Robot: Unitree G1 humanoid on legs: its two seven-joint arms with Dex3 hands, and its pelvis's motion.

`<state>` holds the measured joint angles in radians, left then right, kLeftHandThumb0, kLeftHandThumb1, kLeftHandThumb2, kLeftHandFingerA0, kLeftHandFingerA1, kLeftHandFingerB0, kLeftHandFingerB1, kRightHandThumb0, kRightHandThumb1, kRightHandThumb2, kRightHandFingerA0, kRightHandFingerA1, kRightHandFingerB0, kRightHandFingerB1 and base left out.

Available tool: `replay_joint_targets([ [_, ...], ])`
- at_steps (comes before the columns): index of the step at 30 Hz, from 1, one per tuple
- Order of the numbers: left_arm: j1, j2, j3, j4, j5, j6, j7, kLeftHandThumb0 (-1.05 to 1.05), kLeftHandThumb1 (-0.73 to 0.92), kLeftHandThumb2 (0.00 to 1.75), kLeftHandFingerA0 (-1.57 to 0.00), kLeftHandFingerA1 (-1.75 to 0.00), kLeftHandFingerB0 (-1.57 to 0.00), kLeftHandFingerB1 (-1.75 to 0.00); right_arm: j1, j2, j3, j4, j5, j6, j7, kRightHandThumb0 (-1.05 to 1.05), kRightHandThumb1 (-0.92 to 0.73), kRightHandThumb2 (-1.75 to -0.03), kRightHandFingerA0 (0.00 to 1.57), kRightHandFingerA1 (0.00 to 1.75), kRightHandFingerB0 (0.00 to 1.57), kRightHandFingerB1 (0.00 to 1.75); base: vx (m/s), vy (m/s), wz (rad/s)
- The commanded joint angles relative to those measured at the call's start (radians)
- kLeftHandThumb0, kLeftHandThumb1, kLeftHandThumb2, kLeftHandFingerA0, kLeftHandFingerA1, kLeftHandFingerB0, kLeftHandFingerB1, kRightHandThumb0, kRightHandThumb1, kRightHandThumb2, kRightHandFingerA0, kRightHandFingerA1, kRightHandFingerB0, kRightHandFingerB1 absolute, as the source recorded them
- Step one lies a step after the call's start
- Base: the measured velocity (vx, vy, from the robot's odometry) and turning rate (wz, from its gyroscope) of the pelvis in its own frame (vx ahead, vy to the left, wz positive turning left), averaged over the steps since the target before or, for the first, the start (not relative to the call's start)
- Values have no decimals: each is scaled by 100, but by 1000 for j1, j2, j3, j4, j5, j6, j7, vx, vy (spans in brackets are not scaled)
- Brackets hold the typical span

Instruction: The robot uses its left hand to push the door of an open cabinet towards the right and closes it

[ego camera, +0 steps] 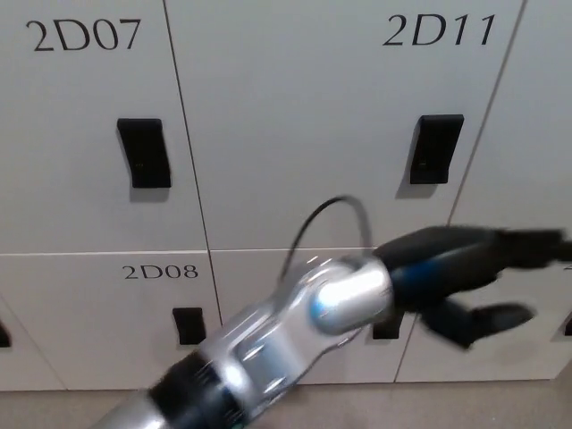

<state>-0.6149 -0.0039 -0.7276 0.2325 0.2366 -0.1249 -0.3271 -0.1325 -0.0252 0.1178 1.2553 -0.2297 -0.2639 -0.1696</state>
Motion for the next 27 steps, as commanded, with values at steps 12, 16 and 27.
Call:
replay_joint_targets([
  [12, 1006, 631, 455, -209, -129, -304, 69, -67, 71, 110, -39, -55, -23, -46, 26, -82, -19, 29, -6, -20, -21, -49, -86, -66, 32, 36, 30, 33, 0, 0, 0],
  [16, 1045, 629, 556, -89, -130, -325, 122, -75, 88, 67, -45, -35, -41, -34, 23, -79, -18, 27, -7, -8, -34, -53, -86, -66, 32, 36, 31, 33, 0, 0, 0],
  [27, 862, 580, 636, 436, -17, -325, 301, -75, 85, 68, -40, -37, -34, -33, 17, -87, -31, 30, 6, -10, -13, -52, -87, -66, 34, 36, 30, 32, 0, 0, 0],
])
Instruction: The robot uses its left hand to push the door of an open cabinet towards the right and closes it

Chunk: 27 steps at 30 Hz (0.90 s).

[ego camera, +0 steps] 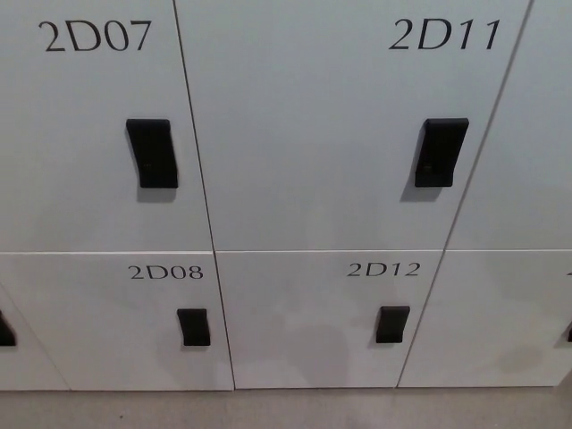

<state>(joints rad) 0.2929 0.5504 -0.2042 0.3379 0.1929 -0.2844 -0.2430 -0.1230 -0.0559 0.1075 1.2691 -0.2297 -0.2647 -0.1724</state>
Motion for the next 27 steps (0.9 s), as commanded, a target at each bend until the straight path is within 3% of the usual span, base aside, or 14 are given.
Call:
replay_joint_targets([
  [1, -71, 15, 118, 394, 21, -156, 226, -80, 82, 71, -37, -37, -30, -33, 9, -56, -22, 17, 8, -13, -10, -51, -87, -66, 33, 35, 31, 33, 0, 0, 0],
  [11, -175, -36, 149, 706, -2, -154, 296, -73, 88, 67, -32, -33, -29, -30, -8, -49, -37, 18, 19, -19, -10, -49, -86, -65, 35, 36, 31, 33, 0, 0, 0],
  [12, -171, -39, 148, 752, 3, -146, 314, -72, 89, 67, -32, -34, -29, -30, -3, -48, -37, 17, 18, -23, -11, -54, -69, -101, 32, 53, 20, 46, 0, 0, 0],
  [13, -171, -40, 147, 765, 5, -145, 319, -72, 89, 67, -32, -34, -29, -30, -1, -48, -37, 16, 18, -24, -12, -54, -69, -101, 32, 53, 20, 46, 0, 0, 0],
  [14, -188, -55, 184, 804, -42, -113, 289, -71, 68, 107, -36, -54, -15, -43, -2, -49, -35, 17, 15, -20, -10, -50, -87, -66, 34, 36, 29, 32, 0, 0, 0],
  [15, -194, -59, 195, 817, -54, -106, 280, -71, 68, 107, -36, -54, -15, -43, -3, -49, -34, 17, 14, -19, -9, -50, -87, -66, 34, 36, 29, 32, 0, 0, 0],
  [16, -206, -61, 203, 828, -63, -100, 268, -73, 88, 67, -36, -35, -28, -32, -6, -50, -36, 19, 15, -18, -7, -51, -87, -66, 34, 36, 30, 32, 0, 0, 0],
  [27, -267, -83, 282, 947, -75, -95, 218, -76, 87, 67, -36, -34, -30, -31, 13, -59, -48, 21, 10, -31, -11, -53, -87, -66, 33, 36, 29, 32, 0, 0, 0],
])
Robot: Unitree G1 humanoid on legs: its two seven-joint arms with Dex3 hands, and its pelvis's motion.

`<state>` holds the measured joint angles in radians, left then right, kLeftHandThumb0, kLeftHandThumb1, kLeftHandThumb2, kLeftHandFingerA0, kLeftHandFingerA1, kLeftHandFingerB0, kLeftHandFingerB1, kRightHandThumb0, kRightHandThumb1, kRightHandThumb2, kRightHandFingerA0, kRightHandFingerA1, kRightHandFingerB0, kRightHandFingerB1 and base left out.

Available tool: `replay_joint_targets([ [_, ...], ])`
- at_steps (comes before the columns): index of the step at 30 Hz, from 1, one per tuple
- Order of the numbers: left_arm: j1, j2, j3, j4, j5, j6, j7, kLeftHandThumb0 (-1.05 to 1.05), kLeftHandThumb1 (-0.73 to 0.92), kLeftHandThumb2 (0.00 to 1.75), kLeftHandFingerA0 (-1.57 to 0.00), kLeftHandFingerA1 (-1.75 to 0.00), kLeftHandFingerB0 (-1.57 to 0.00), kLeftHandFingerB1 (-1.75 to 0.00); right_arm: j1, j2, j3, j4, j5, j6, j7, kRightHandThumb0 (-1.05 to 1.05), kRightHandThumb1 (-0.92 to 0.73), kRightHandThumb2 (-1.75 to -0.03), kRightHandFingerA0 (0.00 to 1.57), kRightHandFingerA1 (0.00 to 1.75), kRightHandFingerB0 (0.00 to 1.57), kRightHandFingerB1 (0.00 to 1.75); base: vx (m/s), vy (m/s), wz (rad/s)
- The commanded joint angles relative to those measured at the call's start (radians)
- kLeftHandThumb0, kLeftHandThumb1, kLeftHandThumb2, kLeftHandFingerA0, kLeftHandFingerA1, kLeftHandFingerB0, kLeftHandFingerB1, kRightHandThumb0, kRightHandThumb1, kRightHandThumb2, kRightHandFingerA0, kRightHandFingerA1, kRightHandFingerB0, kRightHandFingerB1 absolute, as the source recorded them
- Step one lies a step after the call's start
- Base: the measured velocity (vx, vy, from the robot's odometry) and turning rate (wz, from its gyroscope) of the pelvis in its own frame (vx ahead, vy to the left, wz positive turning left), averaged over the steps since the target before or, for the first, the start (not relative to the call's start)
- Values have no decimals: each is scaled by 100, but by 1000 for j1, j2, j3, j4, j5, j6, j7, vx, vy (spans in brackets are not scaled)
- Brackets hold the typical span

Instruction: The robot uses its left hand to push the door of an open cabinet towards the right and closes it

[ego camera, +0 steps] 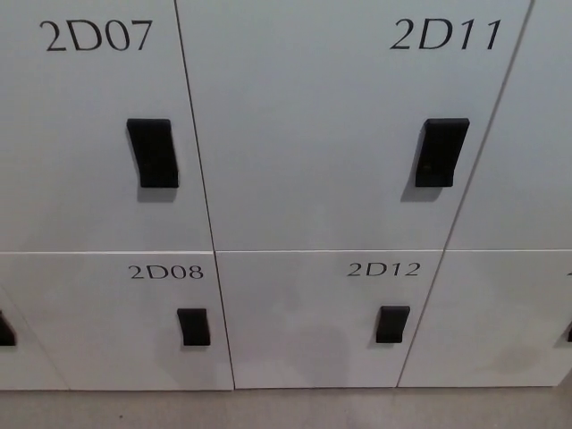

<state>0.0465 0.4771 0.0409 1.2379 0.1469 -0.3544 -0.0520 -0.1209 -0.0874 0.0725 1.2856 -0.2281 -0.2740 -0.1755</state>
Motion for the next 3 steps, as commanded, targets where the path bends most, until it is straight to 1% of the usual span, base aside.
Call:
replay_joint_targets([
  [1, -21, -11, 40, 47, -29, -28, 28, -76, 87, 67, -36, -34, -30, -31, 10, -28, -14, 4, 8, -21, -6, -53, -87, -66, 33, 36, 29, 32, 0, 0, 0],
  [2, -18, -15, 40, 50, -24, -30, 38, -80, 81, 72, -36, -37, -28, -33, 12, -33, -12, 3, 4, -28, -6, -51, -87, -66, 33, 36, 30, 33, 0, 0, 0],
  [3, -17, -16, 40, 52, -22, -31, 40, -80, 81, 72, -36, -37, -28, -33, 13, -34, -12, 3, 3, -30, -7, -51, -87, -66, 33, 36, 30, 33, 0, 0, 0],
])
